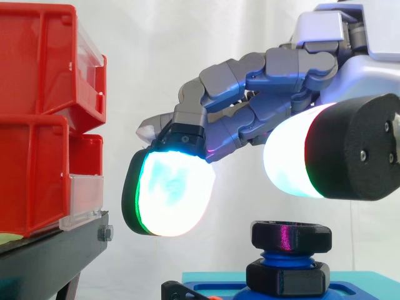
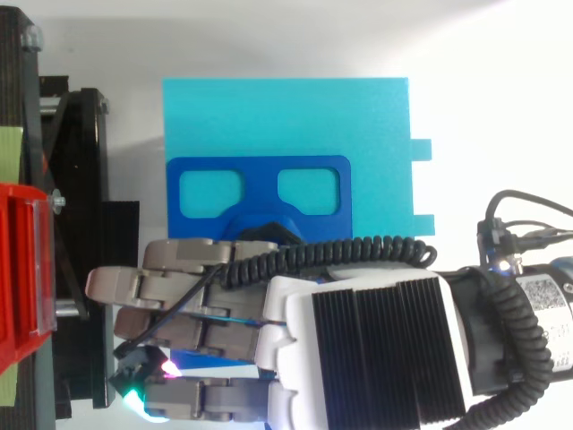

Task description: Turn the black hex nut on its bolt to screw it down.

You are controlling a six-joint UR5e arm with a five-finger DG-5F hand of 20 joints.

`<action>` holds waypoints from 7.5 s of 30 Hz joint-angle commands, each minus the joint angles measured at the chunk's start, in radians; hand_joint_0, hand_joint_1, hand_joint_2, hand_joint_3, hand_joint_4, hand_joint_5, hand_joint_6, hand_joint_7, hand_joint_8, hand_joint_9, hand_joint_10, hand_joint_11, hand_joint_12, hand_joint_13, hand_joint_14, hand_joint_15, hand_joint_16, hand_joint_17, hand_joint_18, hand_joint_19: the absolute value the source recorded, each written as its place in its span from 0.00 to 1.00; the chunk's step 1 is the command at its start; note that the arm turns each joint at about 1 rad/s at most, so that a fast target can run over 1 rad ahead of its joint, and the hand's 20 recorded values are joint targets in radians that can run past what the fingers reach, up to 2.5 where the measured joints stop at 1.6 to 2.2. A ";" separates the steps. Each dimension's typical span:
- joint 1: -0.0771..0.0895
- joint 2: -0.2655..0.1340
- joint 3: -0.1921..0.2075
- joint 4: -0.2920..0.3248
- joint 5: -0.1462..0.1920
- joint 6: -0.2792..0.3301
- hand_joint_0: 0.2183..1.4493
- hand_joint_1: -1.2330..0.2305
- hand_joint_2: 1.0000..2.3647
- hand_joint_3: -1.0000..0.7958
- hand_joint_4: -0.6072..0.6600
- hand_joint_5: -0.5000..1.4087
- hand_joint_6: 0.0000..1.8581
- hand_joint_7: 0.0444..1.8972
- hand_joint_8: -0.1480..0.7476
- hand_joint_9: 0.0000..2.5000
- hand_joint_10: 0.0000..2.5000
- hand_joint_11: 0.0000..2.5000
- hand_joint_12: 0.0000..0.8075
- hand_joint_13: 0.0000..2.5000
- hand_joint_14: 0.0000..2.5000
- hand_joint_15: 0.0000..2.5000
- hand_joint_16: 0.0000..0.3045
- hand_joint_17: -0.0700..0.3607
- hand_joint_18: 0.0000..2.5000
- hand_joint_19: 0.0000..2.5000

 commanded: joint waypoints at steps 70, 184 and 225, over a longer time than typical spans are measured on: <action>-0.129 -0.001 0.000 -0.044 -0.230 -0.173 0.27 0.63 0.00 0.28 0.53 0.24 0.27 0.72 0.46 0.28 0.00 0.00 0.41 0.12 0.00 0.00 0.15 0.40 0.13 0.11; -0.262 -0.014 0.032 -0.078 -0.374 -0.273 0.21 0.73 0.00 0.28 0.58 0.22 0.27 0.67 0.49 0.24 0.00 0.00 0.46 0.07 0.00 0.00 0.17 0.43 0.08 0.10; -0.158 -0.023 0.044 -0.078 -0.376 -0.268 0.23 0.71 0.00 0.28 0.59 0.20 0.27 0.44 0.45 0.25 0.00 0.00 0.45 0.08 0.00 0.00 0.16 0.42 0.09 0.11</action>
